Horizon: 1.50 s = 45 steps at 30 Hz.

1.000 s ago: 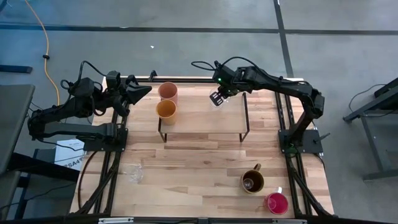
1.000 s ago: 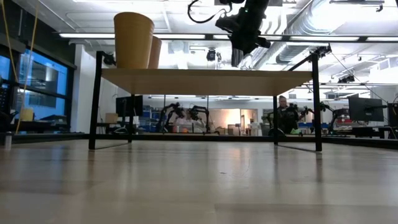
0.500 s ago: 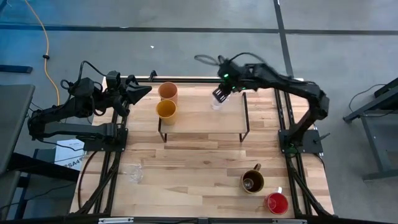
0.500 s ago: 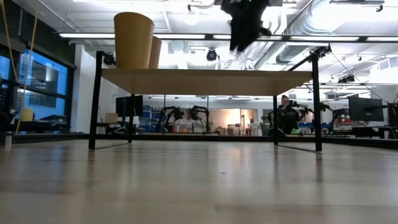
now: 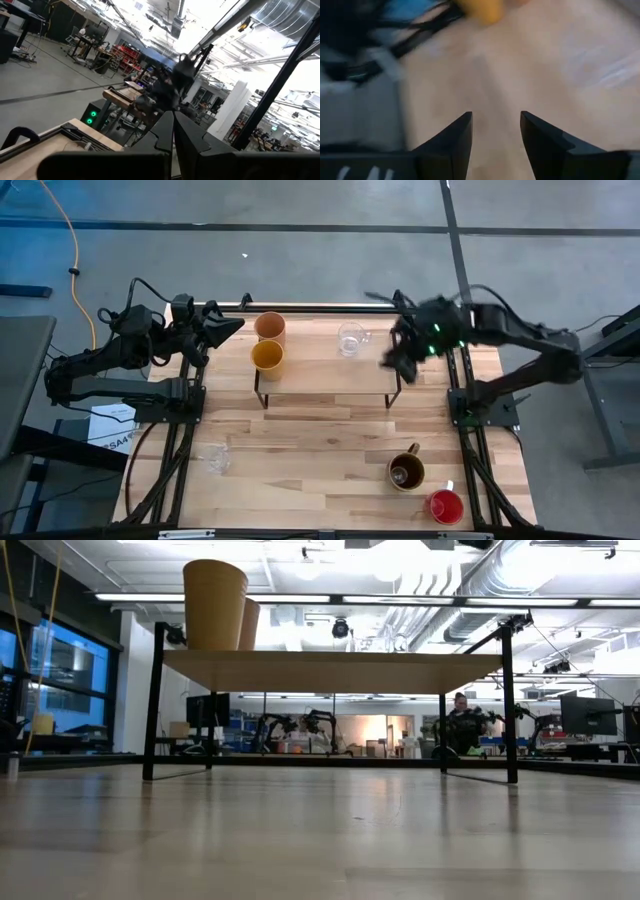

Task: Stack small to large cups/mugs on shelf
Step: Put the green mug on the shelf

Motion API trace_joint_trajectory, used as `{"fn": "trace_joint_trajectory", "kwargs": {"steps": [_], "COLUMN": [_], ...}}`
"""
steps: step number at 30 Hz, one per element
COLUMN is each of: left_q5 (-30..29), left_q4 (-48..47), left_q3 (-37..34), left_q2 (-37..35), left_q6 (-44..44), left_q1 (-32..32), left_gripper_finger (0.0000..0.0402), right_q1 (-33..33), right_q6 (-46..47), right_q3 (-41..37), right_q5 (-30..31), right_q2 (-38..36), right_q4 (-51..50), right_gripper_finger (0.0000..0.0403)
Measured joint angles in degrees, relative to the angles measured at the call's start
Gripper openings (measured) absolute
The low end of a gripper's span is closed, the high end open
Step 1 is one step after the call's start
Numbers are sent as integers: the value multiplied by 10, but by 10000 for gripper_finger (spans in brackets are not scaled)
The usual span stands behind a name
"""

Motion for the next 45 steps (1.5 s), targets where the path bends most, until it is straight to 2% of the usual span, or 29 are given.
{"fn": "trace_joint_trajectory", "kwargs": {"steps": [3, 6, 11, 15, 18, 20, 23, 26, 30, 32, 37, 41, 45], "left_q5": [-11, -16, -40, -41, -41, -41, -41, -41, -41, -41, -39, -39, -39], "left_q4": [0, 0, 0, 0, 0, 0, 0, 0, 0, 0, 0, 0, 0], "left_q3": [0, 0, 0, 0, 0, 0, 0, 0, 0, 0, 0, 0, 0], "left_q2": [0, 0, 0, 0, 0, 0, 0, 0, 0, 0, 0, 0, 0], "left_q6": [0, 0, 0, 0, 0, 0, 0, 0, 0, 0, 0, -1, 0], "left_q1": [0, 0, 0, 0, 0, 0, 0, 0, 0, 0, 0, 0, 0], "left_gripper_finger": [3, 3, 3, 3, 3, 3, 3, 3, 3, 3, 3, 3, 3], "right_q1": [59, 131, 242, 306, 353, 375, 391, 405, 416, 417, 412, 429, 445], "right_q6": [91, 201, 303, 370, 426, 463, 542, 604, 617, 617, 701, 692, 612], "right_q3": [-76, -134, -187, -188, -188, -192, -217, -258, -306, -317, -337, -343, -335], "right_q5": [-90, -144, -143, -133, -87, -61, -57, -53, 3, 29, 21, 31, 51], "right_q2": [-45, -71, -70, -40, -17, -5, 9, 13, 13, 12, 12, 10, 4], "right_q4": [41, 50, 38, -64, -124, -124, -107, -40, 45, 57, 39, 30, -6], "right_gripper_finger": [158, 158, 158, 158, 158, 158, 158, 158, 158, 158, 158, 158, 158]}}
